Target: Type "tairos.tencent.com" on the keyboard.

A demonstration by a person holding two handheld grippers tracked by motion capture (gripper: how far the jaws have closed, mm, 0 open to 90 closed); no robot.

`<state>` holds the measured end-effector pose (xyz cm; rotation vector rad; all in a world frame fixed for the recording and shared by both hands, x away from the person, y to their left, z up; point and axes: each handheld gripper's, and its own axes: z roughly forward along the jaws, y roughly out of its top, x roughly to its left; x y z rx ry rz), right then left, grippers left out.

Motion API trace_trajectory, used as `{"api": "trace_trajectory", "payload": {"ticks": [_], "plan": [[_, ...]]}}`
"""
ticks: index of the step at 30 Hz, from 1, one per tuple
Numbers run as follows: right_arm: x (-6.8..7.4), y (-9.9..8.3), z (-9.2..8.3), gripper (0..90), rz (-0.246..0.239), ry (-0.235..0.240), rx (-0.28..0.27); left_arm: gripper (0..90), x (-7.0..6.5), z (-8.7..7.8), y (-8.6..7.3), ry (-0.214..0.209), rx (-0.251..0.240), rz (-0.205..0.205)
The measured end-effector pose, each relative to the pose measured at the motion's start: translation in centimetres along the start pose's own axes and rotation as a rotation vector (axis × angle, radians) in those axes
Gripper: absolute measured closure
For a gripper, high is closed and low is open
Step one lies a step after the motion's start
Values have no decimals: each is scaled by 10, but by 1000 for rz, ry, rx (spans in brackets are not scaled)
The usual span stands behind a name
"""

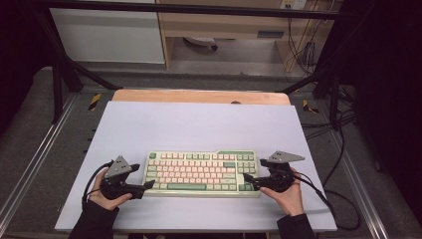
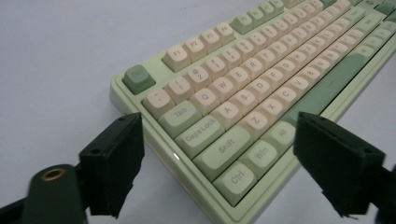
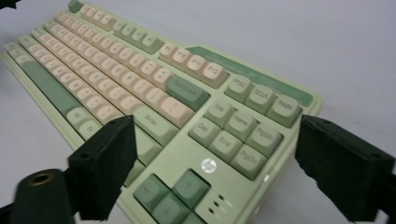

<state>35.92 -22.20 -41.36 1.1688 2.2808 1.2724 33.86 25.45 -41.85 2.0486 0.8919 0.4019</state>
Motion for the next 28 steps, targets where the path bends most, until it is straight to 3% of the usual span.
{"api": "trace_trajectory", "payload": {"ticks": [5, 13, 16, 28], "plan": [[-11, -15, -6, 50, 17, 4, 26, 69, 2, -2, -8, -1, 2, -6], [-23, -35, -14, 6, 33, -3, 54, 47, 4, -6, -18, -17, -7, -6], [-25, -40, -16, 5, 48, -2, 65, 47, 5, -6, -21, -21, -4, -3], [-24, -42, -15, 4, 22, 7, 66, 47, 7, -3, -25, -23, 14, -1]]}}
